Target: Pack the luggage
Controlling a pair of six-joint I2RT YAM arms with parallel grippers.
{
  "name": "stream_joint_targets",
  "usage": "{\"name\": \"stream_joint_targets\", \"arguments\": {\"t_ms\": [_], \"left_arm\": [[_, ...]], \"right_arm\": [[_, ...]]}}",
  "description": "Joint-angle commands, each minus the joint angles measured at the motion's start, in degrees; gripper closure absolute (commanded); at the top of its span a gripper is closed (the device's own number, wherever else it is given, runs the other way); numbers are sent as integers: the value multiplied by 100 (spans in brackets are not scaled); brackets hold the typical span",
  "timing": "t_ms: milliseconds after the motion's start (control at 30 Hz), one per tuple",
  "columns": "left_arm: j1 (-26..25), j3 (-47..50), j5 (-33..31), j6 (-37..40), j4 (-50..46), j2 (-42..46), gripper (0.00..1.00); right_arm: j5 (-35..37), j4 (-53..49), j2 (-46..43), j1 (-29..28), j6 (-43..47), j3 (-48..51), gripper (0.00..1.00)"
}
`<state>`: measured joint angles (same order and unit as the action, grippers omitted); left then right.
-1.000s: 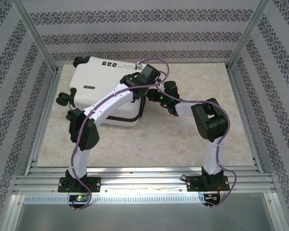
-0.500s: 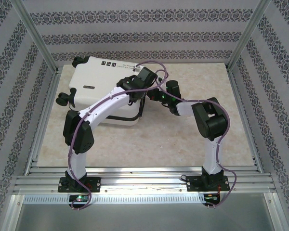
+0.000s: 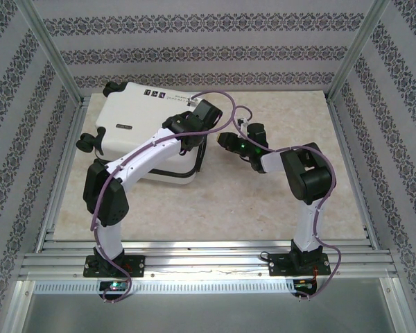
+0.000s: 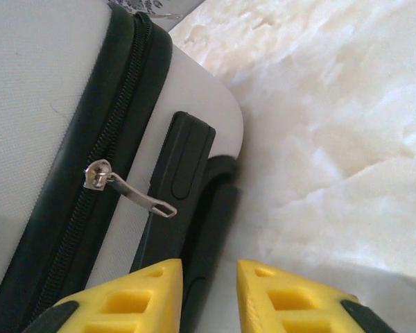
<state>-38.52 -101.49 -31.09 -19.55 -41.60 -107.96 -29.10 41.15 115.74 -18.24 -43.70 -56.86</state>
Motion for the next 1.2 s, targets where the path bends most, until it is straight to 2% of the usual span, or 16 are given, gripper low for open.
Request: {"name": "stream_joint_targets", "arguments": {"t_ms": [0, 200, 333, 633, 1033, 1167], "left_arm": [[-6, 235, 173, -75, -928, 61, 37], [-90, 175, 140, -58, -912, 93, 37], [-160, 181, -18, -66, -915, 302, 37], [-164, 657, -264, -125, -790, 1050, 35], [-156, 1236, -271, -424, -679, 1373, 34], [-151, 1323, -266, -459, -645, 1373, 34]], "right_arm": [[-167, 311, -145, -199, -121, 128, 68], [-252, 448, -154, -447, -348, 178, 52], [-254, 356, -59, -539, -342, 13, 47], [-370, 259, 418, -482, -507, -460, 49], [-674, 384, 771, -444, -768, -713, 56], [-1055, 600, 1034, -426, -989, -996, 59]]}}
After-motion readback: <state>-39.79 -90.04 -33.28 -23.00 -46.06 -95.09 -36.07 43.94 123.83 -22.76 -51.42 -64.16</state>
